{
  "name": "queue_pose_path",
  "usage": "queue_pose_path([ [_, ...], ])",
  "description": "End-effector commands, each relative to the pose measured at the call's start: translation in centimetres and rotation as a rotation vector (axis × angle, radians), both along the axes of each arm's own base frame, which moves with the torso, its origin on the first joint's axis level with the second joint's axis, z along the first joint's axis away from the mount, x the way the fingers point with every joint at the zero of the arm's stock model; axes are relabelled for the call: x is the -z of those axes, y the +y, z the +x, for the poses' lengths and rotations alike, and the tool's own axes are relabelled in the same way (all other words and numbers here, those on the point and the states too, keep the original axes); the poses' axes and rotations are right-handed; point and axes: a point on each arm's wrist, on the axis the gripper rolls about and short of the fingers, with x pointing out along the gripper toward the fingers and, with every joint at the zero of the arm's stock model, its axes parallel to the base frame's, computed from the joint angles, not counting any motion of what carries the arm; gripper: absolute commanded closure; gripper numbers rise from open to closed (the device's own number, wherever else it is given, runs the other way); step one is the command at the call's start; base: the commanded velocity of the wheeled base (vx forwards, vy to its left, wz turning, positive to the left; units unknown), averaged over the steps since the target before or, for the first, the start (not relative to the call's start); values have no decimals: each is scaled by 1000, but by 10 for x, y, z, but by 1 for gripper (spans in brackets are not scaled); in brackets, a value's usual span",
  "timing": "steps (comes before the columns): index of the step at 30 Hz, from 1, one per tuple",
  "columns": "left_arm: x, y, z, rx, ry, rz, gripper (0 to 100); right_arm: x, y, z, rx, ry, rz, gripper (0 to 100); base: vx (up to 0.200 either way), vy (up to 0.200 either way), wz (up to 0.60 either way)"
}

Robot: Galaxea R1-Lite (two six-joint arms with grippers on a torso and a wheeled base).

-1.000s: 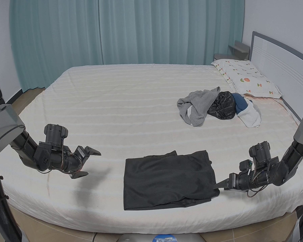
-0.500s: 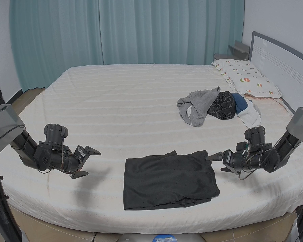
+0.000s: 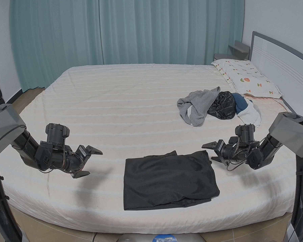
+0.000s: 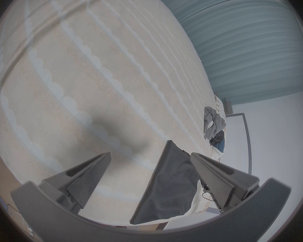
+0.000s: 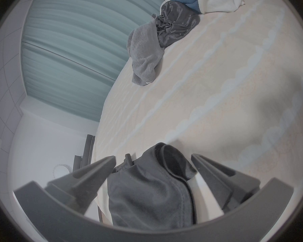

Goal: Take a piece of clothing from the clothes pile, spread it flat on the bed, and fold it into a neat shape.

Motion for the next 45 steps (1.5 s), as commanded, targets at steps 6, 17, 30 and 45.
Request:
queue_pose_path([
  [6,0,-1,0,-5,2,-6,0,21,4,3,-6,-10,2,100,0,0,0],
  [17,2,-3,0,-10,5,12,0,15,-15,9,86,-42,-13,100,0,0,0],
  [30,2,-3,0,-7,6,13,0,14,-16,6,113,-19,20,0,0,0,0],
  [45,2,-5,-2,-2,10,12,0,6,-19,-89,-180,17,-68,0,-67,0,0],
])
